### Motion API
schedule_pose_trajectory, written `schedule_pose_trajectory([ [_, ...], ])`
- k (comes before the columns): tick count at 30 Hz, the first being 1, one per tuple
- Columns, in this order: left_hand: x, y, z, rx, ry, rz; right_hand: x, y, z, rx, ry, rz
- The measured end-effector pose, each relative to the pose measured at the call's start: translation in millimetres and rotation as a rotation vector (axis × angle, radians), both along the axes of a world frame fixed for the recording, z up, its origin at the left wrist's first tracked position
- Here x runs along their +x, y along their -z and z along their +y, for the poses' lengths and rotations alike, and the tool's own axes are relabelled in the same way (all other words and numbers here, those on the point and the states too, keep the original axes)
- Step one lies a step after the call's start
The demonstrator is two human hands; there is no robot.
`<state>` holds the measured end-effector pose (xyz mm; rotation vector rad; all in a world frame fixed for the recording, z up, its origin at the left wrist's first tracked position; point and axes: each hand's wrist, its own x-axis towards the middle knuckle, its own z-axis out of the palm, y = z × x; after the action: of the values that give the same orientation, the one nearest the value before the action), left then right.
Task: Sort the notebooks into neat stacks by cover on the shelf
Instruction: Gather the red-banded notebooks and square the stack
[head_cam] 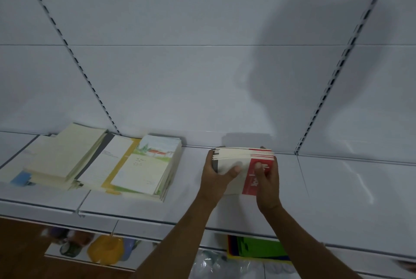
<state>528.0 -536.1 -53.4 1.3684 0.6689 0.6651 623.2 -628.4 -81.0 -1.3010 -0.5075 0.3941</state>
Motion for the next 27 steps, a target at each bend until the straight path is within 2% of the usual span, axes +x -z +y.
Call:
schedule_pose_trajectory([
  [6,0.3,-10.1,1.0,0.045,0.060,0.052,3.5,-13.4,-0.3,0.031,-0.015,0.093],
  [10,-2.5,-1.6,9.6,-0.101,0.116,-0.075,6.1,-14.5,-6.9,0.025,-0.085,0.062],
  [17,6.9,-7.5,-0.4,-0.257,-0.079,-0.146,-4.1,-18.2,-12.2,0.062,0.003,0.229],
  [22,16.1,-10.5,-9.5,-0.223,-0.110,-0.099,-10.5,-20.0,-16.5,0.049,0.030,0.390],
  [27,14.0,-17.0,-12.3,-0.227,-0.133,0.009,-12.0,-24.4,-12.6,-0.024,0.123,0.437],
])
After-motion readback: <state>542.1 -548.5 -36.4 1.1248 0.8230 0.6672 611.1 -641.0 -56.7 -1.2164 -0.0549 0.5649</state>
